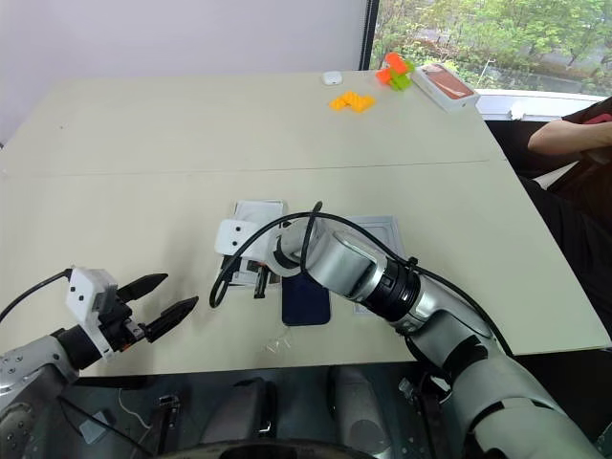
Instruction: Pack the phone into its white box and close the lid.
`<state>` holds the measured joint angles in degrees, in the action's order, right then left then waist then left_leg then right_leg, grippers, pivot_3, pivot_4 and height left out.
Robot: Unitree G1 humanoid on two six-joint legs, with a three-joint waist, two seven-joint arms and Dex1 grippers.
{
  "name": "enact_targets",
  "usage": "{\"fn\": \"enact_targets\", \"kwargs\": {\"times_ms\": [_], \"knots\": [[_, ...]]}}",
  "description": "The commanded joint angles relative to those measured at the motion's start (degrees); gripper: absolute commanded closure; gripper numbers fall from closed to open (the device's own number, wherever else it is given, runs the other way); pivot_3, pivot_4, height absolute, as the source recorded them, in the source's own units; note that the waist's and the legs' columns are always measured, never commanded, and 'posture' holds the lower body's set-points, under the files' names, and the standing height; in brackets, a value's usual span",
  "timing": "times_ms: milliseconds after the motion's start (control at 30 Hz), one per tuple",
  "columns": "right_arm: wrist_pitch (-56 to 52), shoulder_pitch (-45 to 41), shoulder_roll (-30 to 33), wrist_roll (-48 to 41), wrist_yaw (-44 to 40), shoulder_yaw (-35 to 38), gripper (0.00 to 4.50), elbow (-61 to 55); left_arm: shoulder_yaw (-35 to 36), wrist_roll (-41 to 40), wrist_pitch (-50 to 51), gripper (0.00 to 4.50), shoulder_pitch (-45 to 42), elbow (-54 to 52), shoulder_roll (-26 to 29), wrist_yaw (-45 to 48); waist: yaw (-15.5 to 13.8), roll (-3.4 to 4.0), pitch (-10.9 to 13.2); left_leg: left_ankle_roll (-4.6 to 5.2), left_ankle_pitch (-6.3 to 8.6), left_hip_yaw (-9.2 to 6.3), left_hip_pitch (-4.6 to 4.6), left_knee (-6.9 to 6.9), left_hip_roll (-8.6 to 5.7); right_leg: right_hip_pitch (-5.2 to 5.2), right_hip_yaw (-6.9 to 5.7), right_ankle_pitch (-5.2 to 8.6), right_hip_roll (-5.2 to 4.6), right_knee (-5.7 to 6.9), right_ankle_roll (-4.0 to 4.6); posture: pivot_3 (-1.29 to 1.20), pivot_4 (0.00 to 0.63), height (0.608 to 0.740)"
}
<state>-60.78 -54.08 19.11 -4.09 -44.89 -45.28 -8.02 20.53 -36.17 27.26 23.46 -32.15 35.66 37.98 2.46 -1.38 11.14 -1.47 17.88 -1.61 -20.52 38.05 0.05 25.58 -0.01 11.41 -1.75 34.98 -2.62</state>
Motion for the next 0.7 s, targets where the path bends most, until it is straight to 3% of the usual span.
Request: {"fn": "enact_targets", "kwargs": {"times_ms": [33,200,700], "knots": [[1.31,-1.73,2.72,1.93,-1.28,-0.27,4.48,-0.84,-0.14,0.39,-0.25,0.00,0.11,-1.05,-0.27,-0.11,0.02,0.00,0.00,0.00,0.00,0.00,-0.01,0.00,0.00,0.00,0.00,0.00,0.00,0.00,0.00,0.00,0.150,0.740],[2.90,-1.95,6.03,3.21,-2.94,0.24,4.48,-2.79,-0.41,0.75,-0.31,0.00,0.02,-0.92,-0.63,-0.13,0.02,0.00,0.00,0.00,0.00,0.00,-0.02,0.00,-0.01,0.00,0.00,0.00,-0.01,-0.01,-0.01,0.00,0.150,0.740],[3.23,-0.89,3.99,4.57,0.73,7.03,4.48,-1.75,-0.94,1.22,-0.58,0.00,-1.09,-0.04,-0.86,-0.30,-0.02,-0.01,0.00,0.00,0.00,0.00,0.00,0.00,0.00,0.00,0.00,-0.04,0.02,0.02,0.05,0.00,0.150,0.740]]}}
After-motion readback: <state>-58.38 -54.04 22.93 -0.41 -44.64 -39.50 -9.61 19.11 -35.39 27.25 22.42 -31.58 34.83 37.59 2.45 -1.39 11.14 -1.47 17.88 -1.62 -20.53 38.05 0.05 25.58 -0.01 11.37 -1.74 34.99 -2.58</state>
